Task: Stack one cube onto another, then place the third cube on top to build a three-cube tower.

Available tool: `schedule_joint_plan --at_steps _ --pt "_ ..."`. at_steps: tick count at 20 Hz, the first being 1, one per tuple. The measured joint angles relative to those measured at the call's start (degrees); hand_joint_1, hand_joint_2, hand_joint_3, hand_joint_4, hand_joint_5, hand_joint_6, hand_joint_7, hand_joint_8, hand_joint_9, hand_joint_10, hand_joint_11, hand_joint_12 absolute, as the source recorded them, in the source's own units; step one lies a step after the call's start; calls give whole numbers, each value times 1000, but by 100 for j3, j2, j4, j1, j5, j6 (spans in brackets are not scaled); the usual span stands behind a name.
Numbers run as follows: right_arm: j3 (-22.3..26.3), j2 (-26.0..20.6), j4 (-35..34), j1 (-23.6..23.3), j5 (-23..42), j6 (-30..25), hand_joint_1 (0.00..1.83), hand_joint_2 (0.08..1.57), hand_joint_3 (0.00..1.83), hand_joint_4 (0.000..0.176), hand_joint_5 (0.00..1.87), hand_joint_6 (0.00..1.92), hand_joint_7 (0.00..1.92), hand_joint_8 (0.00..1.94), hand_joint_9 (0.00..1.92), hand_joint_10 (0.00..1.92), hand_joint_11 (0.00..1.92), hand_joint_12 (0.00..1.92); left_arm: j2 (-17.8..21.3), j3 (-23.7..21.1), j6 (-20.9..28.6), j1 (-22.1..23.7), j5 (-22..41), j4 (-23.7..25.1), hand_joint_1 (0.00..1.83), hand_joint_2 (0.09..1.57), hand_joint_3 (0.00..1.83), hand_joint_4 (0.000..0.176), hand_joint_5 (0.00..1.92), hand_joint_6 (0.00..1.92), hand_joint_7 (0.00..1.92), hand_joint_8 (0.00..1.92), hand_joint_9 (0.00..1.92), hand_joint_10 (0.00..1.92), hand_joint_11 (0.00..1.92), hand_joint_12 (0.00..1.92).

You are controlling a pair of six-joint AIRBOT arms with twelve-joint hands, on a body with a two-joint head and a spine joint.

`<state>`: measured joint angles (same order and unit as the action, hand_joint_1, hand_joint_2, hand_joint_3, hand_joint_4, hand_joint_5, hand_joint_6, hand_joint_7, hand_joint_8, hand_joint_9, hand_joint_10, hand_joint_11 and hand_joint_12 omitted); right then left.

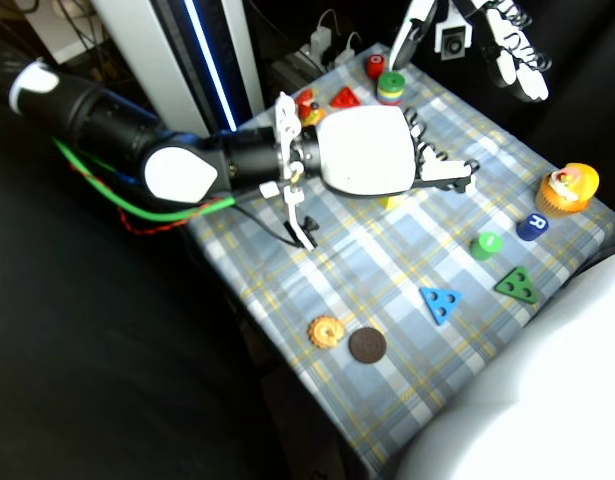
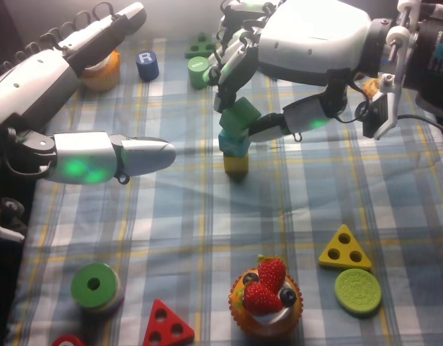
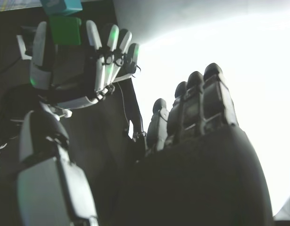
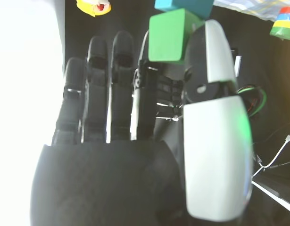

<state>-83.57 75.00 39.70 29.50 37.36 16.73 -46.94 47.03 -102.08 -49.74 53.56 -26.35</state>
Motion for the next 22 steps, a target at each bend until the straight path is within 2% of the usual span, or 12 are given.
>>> schedule_joint_plan --at_steps 7,8,9,11,13,14,15,16,17,18,20,22 --pt "-2 0 0 0 0 -2 1059 989 0 0 752 0 587 0 458 0 0 1027 0 11 0 24 -2 13 777 779 0 176 61 4 44 6 40 7 0 0" --pt "4 0 -4 0 4 -2 1057 982 0 0 693 0 526 2 380 9 0 836 0 11 0 24 -4 2 778 795 2 176 46 0 38 3 35 4 0 0" --pt "31 -7 -61 0 7 0 1050 970 0 20 640 0 482 0 354 6 0 797 0 11 0 24 -4 -13 792 801 4 176 41 0 35 1 33 3 0 0" --pt "214 -125 -317 11 168 -2 1008 956 0 20 485 0 379 0 330 3 0 816 2 11 87 22 11 -33 736 820 11 176 41 1 42 4 38 4 0 0" --pt "422 -525 -776 223 922 -15 878 1018 13 3 335 0 276 0 266 2 0 583 105 79 1185 -116 190 326 692 831 11 154 67 10 32 0 15 0 44 20" --pt "492 -763 -1121 391 1237 2 659 1029 8 28 288 0 267 1 269 4 0 580 195 201 1976 -205 382 544 744 843 13 143 70 9 28 0 2 0 9 5" --pt "603 -1040 -1574 612 1491 186 565 1029 3 38 283 0 273 1 261 0 0 492 249 354 2796 -310 732 702 718 848 13 142 59 3 26 0 0 0 1 0" --pt "791 -1329 -2083 848 1768 446 400 1054 0 34 268 1 305 2 281 3 0 574 308 492 3560 -426 1180 769 826 824 0 169 72 8 50 9 0 0 0 0" --pt "1021 -1585 -2446 1047 2033 732 269 1117 21 1 233 1 311 2 290 5 0 595 332 560 4068 -501 1574 765 804 796 0 175 45 1 65 13 0 0 0 0" --pt "1252 -1794 -2715 1224 2371 986 278 1178 18 0 224 0 328 4 307 7 0 625 354 564 4371 -564 1956 831 801 802 0 170 11 0 70 12 23 9 0 0" --pt "1679 -2048 -3128 1659 3366 1290 402 1284 1 0 300 0 467 4 472 16 42 766 376 518 4909 -697 2691 1300 741 881 4 118 58 2 193 5 167 13 88 56" --pt "1993 -2135 -3521 2186 4291 1700 648 1249 11 0 254 4 500 4 534 5 146 720 376 507 5261 -852 3287 1698 376 1056 7 67 102 10 209 2 206 2 157 90"
